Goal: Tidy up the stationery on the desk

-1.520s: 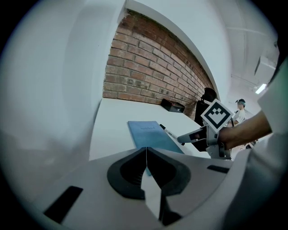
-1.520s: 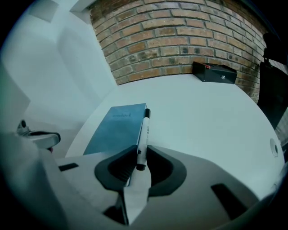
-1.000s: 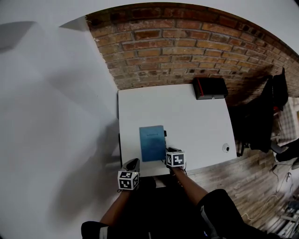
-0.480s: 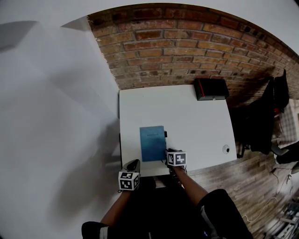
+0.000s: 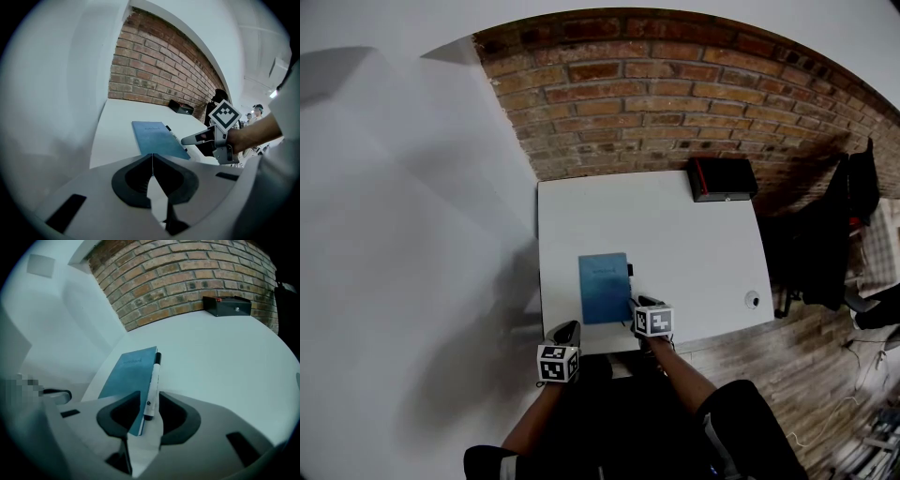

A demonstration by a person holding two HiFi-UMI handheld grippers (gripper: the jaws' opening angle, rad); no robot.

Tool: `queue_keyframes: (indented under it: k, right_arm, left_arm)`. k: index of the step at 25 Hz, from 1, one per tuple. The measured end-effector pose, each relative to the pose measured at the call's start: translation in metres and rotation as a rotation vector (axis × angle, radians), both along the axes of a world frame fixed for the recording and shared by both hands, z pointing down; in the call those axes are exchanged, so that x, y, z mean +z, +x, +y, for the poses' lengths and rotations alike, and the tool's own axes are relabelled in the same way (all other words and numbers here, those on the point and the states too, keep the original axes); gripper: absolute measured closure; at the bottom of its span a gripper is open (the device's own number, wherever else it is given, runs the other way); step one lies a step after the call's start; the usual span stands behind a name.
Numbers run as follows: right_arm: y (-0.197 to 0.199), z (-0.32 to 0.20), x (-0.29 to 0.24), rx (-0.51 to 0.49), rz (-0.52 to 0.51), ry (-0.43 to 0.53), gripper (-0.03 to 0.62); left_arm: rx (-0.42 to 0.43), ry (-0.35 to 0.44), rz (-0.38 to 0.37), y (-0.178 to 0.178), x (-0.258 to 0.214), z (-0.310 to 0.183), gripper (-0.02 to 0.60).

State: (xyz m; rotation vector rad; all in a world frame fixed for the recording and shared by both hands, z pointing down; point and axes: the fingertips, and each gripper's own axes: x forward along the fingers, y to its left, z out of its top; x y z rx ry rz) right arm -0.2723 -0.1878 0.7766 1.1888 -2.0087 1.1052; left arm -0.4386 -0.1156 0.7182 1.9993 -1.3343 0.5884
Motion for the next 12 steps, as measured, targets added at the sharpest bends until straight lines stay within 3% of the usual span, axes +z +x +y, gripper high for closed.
queue_keyframes:
  k: [7, 12]
  right_arm:
    - [0.014, -0.005, -0.028, 0.031, -0.028, 0.108, 0.48]
    - [0.031, 0.001, -0.038, -0.025, -0.014, 0.173, 0.512]
  left_arm:
    - [-0.016, 0.021, -0.002, 0.008, -0.007, -0.004, 0.565]
    - [-0.036, 0.059, -0.005, 0.027, -0.016, -0.008, 0.565]
